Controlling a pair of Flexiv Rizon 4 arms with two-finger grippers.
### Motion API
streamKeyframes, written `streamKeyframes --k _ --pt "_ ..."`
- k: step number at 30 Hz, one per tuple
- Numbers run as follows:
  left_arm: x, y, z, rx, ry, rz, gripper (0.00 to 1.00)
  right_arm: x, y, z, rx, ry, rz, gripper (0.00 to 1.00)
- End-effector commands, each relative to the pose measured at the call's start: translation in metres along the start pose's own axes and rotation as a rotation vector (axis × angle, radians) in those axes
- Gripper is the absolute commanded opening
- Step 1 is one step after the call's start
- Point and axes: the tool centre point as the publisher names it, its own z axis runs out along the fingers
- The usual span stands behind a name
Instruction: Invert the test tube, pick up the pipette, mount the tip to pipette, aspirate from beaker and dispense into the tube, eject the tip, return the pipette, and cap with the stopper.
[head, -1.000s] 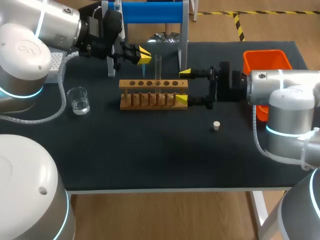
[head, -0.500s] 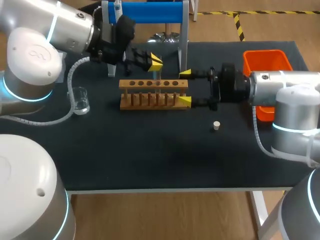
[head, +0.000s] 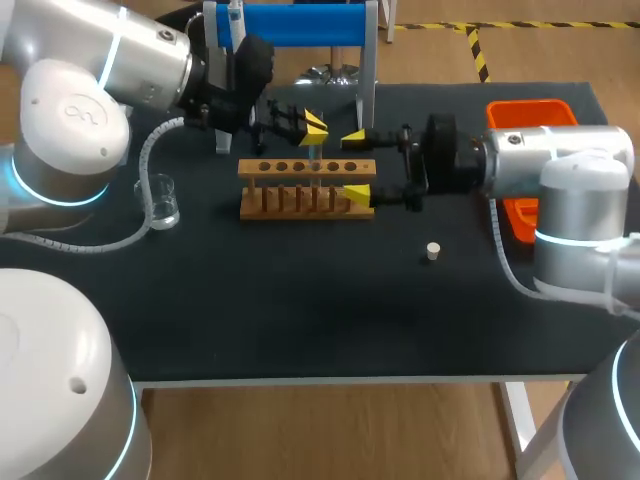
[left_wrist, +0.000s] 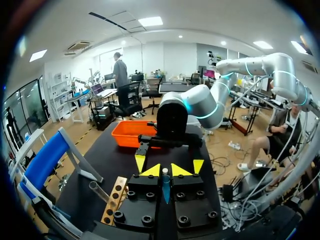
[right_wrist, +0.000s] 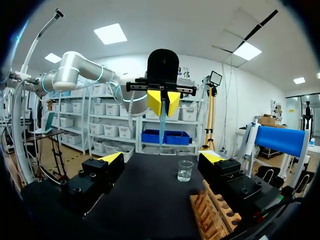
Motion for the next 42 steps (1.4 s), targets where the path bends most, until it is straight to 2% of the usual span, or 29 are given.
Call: streamKeyframes --k 1,7,17,19,42 --pt "0.000 -0.001 0.001 -0.004 -0.001 -0.001 0.00 -0.014 0.003 0.011 -0.001 0.065 0.003 1.00" --pt "0.000 -0.001 0.001 -0.004 -0.001 -0.001 0.00 -0.019 0.013 0.023 -0.014 0.117 0.008 1.00" --pt "0.000 -0.001 0.001 -0.004 -0.001 -0.001 0.00 -0.018 0.021 0.041 -0.016 0.163 0.007 0.55" --pt "0.000 -0.001 0.001 -0.004 -0.001 -0.001 0.00 -0.017 0.022 0.043 -0.017 0.166 0.009 0.50" --pt "0.000 -0.001 0.001 -0.004 -0.001 -0.001 0.00 -0.009 0.029 0.054 -0.026 0.175 0.063 0.47"
